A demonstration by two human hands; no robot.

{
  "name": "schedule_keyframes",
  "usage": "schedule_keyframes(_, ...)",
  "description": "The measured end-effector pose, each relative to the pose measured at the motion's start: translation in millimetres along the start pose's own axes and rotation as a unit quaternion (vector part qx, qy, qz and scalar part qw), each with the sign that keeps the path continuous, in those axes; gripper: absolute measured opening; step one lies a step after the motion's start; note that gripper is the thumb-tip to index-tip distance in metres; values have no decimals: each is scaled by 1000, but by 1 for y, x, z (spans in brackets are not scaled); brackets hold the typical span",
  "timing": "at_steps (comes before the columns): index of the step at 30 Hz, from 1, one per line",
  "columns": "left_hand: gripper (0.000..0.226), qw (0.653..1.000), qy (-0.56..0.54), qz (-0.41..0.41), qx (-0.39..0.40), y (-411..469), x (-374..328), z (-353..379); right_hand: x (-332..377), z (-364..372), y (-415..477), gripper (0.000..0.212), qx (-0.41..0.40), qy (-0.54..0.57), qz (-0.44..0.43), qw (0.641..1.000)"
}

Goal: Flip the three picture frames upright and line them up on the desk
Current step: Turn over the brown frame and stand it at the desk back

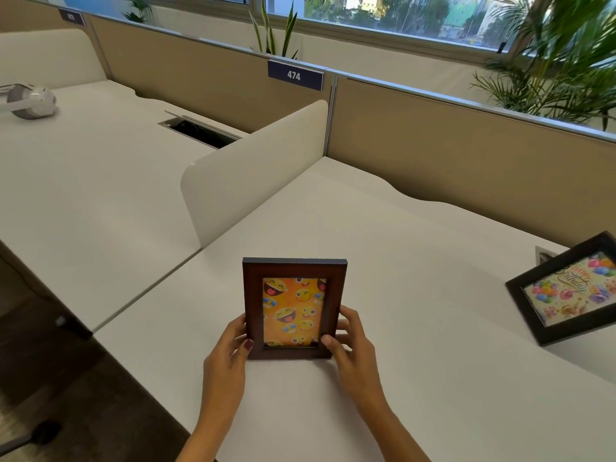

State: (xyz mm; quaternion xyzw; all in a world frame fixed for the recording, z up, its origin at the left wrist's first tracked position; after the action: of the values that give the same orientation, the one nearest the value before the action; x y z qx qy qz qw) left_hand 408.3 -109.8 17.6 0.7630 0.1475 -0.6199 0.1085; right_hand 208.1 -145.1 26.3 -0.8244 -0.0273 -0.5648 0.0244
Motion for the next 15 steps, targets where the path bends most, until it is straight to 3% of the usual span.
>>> schedule_keyframes(8,51,997,36,66,6,18,-11,14,-6,-8,9,42,-48,46,10,998)
schedule_keyframes(15,60,975,171,142,5,52,-20,35,-11,-27,26,45,-112,75,16,991)
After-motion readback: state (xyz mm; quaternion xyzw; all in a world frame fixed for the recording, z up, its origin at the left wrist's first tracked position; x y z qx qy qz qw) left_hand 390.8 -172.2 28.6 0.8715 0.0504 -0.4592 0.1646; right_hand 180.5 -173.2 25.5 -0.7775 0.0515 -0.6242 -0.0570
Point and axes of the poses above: each hand's wrist, its own y-axis towards the middle knuckle, its own z-axis out of the palm, x = y × z, the point moved 3 cm from there along y, towards the middle knuckle, and after that the axes turned 4 degrees about -y, right-handed, at the moved point
